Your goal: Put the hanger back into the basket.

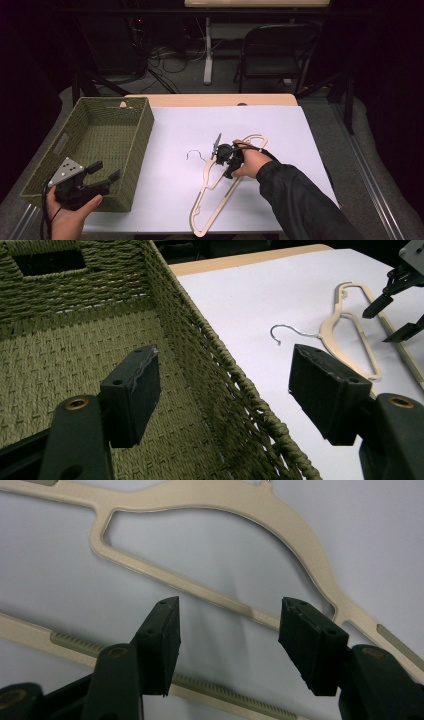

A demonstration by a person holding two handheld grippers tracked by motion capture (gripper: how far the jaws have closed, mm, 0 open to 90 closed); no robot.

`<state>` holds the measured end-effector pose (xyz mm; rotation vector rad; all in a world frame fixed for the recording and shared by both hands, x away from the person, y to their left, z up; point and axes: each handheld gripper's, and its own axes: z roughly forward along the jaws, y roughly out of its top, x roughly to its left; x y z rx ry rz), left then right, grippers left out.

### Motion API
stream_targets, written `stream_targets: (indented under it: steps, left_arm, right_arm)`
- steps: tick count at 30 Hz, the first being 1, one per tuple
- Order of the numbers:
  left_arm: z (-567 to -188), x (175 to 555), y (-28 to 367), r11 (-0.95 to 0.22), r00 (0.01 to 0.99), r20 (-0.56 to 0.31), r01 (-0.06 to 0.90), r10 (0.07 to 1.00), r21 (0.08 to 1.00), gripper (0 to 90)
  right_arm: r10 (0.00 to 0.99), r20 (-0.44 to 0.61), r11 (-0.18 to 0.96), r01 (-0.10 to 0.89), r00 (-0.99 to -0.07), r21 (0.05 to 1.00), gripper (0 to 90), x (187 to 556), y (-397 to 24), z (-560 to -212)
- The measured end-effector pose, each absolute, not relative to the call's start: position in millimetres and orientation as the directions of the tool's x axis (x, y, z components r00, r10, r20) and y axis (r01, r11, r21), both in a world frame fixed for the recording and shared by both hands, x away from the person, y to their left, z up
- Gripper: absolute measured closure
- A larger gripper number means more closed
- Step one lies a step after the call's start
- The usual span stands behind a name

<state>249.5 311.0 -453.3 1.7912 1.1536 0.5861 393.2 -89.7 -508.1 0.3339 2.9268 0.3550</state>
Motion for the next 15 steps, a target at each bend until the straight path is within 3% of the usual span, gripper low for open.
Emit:
stream_targets:
  steps: [15]
  left_arm:
    - [-453.9,250.1,311.9,-0.159,0.449,-0.077,0.465,0.890,0.871,29.0]
  right_arm:
    - [0.172,-0.188,0.972,0.136,-0.967,0.190,40.7,396.1,-82.8,-522.0]
